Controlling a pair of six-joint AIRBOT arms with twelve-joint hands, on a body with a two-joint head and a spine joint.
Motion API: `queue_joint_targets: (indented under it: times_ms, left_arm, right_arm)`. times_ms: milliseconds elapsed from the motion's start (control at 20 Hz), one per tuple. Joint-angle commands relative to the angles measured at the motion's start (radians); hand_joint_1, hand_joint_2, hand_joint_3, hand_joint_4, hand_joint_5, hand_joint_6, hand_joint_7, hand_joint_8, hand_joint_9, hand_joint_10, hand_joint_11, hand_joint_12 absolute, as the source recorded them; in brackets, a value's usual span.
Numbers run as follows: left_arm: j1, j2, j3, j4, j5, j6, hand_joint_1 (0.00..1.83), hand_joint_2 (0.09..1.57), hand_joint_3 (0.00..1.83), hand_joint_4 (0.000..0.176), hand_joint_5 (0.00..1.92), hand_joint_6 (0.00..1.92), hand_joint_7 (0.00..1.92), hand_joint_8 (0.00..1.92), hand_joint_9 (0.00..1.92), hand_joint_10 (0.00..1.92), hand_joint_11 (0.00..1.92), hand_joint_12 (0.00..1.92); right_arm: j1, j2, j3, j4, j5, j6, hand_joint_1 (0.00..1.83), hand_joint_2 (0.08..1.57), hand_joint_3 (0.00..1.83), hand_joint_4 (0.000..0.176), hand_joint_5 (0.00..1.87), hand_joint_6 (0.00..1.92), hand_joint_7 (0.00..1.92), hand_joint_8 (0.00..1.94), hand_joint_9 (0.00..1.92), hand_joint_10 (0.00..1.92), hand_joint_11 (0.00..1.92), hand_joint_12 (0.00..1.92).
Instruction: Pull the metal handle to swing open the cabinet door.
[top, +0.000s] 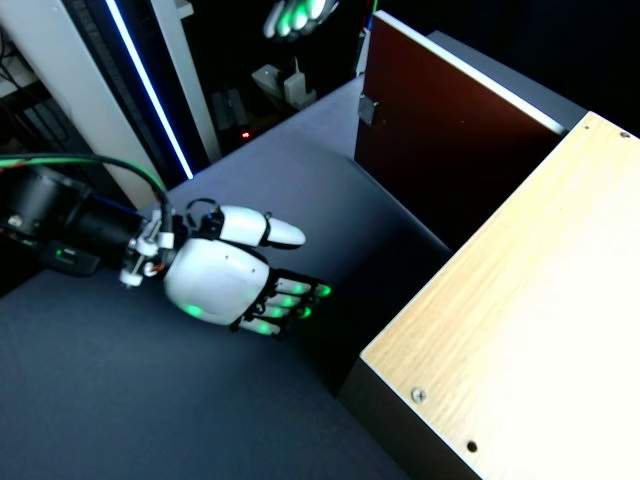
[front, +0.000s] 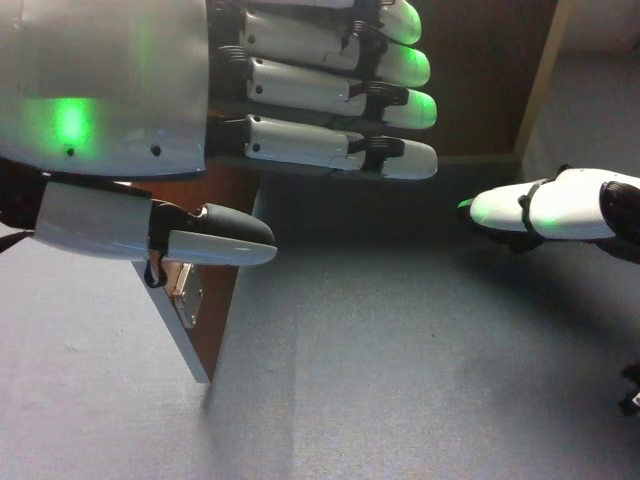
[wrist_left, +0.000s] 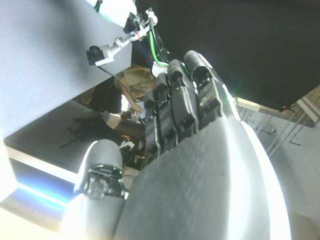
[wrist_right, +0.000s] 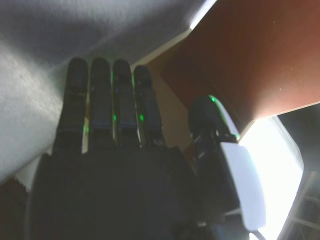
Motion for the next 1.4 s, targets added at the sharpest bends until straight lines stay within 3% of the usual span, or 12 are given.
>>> queue_joint_targets:
  times_ms: [0,700,800,1100,1250,1350]
  left_arm:
    - [-0.008,0.007,0.001,-0.099,-0.025,0.008,0.0,1.55,0.0,0.0,0.27,0.0,0.28,0.0,0.25,0.0,0.0,0.58]
    - [-0.008,0.007,0.001,-0.099,-0.025,0.008,0.0,1.54,0.0,0.0,0.26,0.0,0.27,0.0,0.25,0.0,0.0,0.58]
    - [-0.008,0.007,0.001,-0.099,-0.025,0.008,0.0,1.55,0.0,0.0,0.27,0.0,0.28,0.0,0.26,0.0,0.0,0.59]
    - [-0.008,0.007,0.001,-0.099,-0.025,0.008,0.0,1.55,0.0,0.0,0.27,0.0,0.28,0.0,0.26,0.0,0.0,0.58]
    - [-0.008,0.007,0.001,-0.099,-0.025,0.008,0.0,1.55,0.0,0.0,0.26,0.0,0.28,0.0,0.25,0.0,0.0,0.57]
    - [-0.008,0.007,0.001,-0.099,-0.025,0.008,0.0,1.55,0.0,0.0,0.26,0.0,0.28,0.0,0.25,0.0,0.0,0.57]
  right_arm:
    - [0.013,0.005,-0.006,-0.003,-0.087,0.006,0.0,1.4,0.0,0.0,0.37,0.0,0.36,0.0,0.32,0.0,0.0,0.87]
    - [0.031,0.014,-0.023,0.068,-0.064,0.003,0.0,1.4,0.0,0.0,0.37,0.0,0.36,0.0,0.32,0.0,0.0,0.85]
    - [0.046,0.017,-0.027,0.17,-0.049,-0.138,0.0,1.4,0.0,0.0,0.37,0.0,0.36,0.0,0.32,0.0,0.0,0.85]
    - [0.076,0.028,-0.029,0.205,-0.029,-0.195,0.0,1.4,0.0,0.0,0.35,0.0,0.35,0.0,0.31,0.0,0.0,0.83]
    - [0.096,0.033,-0.029,0.286,-0.028,-0.334,0.0,1.4,0.0,0.0,0.36,0.0,0.35,0.0,0.32,0.0,0.0,0.85]
    - [0.115,0.033,-0.029,0.37,-0.023,-0.489,0.0,1.4,0.0,0.0,0.36,0.0,0.35,0.0,0.32,0.0,0.0,0.85]
